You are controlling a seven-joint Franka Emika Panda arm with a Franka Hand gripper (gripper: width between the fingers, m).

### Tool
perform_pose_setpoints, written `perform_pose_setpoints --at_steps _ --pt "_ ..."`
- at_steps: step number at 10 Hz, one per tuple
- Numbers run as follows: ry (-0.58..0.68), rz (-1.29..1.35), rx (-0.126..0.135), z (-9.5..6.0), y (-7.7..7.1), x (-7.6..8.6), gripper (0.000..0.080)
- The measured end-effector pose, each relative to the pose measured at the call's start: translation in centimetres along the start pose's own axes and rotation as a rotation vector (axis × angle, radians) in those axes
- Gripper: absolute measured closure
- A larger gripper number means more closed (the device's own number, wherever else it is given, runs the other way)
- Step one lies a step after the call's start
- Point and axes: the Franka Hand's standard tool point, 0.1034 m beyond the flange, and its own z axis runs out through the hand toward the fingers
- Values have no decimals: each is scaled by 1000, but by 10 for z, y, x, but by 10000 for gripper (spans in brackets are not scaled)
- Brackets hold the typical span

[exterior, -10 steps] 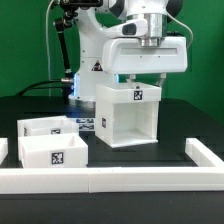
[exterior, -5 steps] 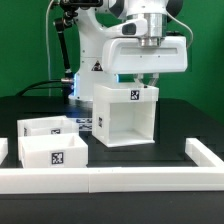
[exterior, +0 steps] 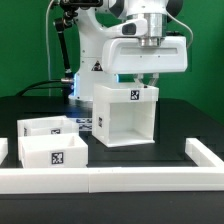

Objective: Assemble drawer

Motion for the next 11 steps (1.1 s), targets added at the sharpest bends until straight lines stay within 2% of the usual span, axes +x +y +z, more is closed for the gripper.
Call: perform_pose_setpoints --at_steps 1,3,5,7,9,11 --pt "-10 51 3 0 3 1 762" --pt "-18 118 2 2 8 15 762" --pt "0 168 5 4 12 37 762" --pt "32 205 16 7 19 69 762" --pt "63 222 21 10 24 92 762" --pt "77 243 18 11 40 112 762"
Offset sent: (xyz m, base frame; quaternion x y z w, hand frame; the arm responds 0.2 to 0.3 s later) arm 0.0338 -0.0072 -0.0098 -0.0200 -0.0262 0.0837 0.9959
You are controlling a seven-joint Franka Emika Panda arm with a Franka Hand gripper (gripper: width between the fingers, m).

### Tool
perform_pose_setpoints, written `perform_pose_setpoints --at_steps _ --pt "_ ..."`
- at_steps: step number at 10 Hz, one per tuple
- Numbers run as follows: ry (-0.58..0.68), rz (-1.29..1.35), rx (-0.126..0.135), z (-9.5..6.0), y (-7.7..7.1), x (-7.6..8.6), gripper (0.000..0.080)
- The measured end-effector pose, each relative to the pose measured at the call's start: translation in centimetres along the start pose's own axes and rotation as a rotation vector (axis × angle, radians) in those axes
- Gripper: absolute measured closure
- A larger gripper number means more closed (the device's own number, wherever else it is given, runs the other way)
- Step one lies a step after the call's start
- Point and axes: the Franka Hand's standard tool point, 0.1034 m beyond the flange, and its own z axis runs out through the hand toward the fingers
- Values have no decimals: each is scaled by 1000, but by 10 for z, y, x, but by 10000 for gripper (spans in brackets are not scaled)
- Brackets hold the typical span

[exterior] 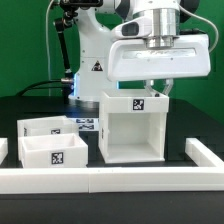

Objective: Assemble drawer

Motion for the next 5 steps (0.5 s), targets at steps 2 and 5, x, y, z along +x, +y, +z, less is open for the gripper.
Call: perform_pose_setpoints --at_steps 2,5 --pt "15 12 2 3 1 15 762" --pt "59 20 15 9 -12 48 762"
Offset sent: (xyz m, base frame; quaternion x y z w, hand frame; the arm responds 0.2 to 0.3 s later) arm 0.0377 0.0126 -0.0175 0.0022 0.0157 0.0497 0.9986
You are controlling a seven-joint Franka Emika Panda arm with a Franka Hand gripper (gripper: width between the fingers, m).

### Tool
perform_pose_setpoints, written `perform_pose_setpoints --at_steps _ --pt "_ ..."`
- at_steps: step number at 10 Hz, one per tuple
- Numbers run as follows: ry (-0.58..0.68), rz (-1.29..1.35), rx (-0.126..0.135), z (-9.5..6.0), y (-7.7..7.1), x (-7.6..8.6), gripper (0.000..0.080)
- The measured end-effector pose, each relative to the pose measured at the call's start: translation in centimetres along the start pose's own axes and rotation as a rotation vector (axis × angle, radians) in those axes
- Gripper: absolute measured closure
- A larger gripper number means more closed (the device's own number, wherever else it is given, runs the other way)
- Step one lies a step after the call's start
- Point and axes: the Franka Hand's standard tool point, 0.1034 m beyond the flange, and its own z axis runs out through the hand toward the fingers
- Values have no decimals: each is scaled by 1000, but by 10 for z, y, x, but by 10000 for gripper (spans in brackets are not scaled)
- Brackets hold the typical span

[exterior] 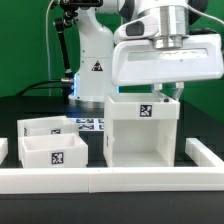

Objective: Assemble drawer

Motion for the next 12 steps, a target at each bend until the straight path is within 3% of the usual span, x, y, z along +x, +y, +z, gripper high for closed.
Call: perform_pose_setpoints --at_steps 3,7,10,12 --pt "21 -5 5 4 -4 17 762" --pt "31 108 17 2 -5 19 762" --pt "52 332 32 2 -17 14 757" --pt "73 467 30 2 -18 19 754"
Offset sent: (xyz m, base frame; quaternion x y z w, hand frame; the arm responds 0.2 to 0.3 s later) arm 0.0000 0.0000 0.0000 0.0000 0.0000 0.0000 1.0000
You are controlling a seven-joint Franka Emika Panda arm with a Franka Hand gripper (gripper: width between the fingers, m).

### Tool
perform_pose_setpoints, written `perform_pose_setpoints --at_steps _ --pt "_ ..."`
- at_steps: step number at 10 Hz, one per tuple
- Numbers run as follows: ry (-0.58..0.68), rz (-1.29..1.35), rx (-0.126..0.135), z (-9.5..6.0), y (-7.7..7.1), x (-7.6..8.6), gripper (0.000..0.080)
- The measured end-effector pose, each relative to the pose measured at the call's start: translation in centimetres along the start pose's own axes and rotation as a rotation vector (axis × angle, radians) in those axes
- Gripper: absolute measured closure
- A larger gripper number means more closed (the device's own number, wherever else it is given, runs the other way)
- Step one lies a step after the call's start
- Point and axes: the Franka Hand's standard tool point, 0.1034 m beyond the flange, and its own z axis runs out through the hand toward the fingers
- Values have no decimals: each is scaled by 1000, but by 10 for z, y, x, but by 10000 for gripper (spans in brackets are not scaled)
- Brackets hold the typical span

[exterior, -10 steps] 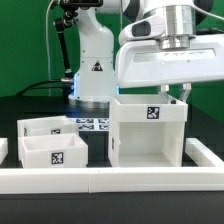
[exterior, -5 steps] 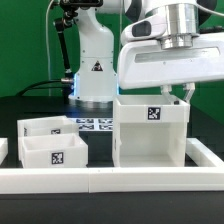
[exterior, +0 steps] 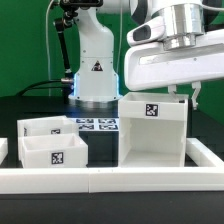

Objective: Assemble drawer

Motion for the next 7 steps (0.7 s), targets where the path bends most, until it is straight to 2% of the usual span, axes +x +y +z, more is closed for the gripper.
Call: perform_pose_setpoints --at_steps 4,7 --pt "37 245 16 -3 2 18 752" --pt "56 355 29 -6 4 24 752"
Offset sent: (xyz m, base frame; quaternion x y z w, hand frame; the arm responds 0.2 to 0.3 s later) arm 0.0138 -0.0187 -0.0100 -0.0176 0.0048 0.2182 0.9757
